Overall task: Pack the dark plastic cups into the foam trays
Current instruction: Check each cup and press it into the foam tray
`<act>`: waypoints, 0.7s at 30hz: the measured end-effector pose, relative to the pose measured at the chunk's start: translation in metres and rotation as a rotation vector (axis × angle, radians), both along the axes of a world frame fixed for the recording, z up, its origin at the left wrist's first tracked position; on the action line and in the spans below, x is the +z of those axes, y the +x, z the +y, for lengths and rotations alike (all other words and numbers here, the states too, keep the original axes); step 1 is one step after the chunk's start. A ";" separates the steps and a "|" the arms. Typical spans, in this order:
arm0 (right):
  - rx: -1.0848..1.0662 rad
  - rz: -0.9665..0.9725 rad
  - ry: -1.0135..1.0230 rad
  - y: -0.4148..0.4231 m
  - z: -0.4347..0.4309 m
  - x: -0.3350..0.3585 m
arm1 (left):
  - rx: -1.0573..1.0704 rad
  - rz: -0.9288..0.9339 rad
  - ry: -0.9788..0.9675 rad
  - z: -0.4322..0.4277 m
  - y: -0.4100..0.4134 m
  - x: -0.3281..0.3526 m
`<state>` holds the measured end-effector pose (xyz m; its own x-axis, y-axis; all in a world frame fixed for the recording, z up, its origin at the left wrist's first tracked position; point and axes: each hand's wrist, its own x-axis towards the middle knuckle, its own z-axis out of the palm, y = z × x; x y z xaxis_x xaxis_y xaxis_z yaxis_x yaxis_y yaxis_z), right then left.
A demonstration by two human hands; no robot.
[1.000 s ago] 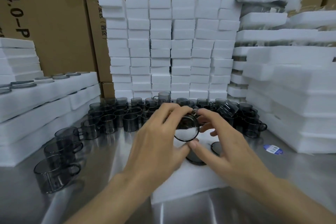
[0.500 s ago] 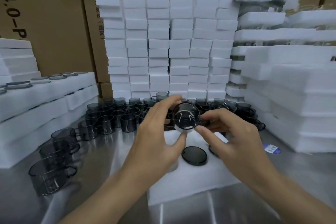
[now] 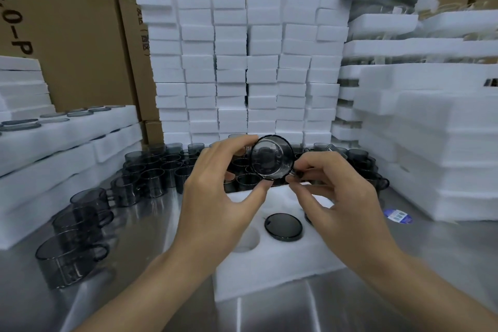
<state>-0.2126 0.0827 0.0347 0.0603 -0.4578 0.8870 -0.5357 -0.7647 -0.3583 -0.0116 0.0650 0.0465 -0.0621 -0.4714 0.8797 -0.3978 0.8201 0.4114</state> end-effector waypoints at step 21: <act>0.070 -0.340 0.130 0.000 0.006 0.012 | -0.200 0.060 0.116 0.008 -0.001 -0.004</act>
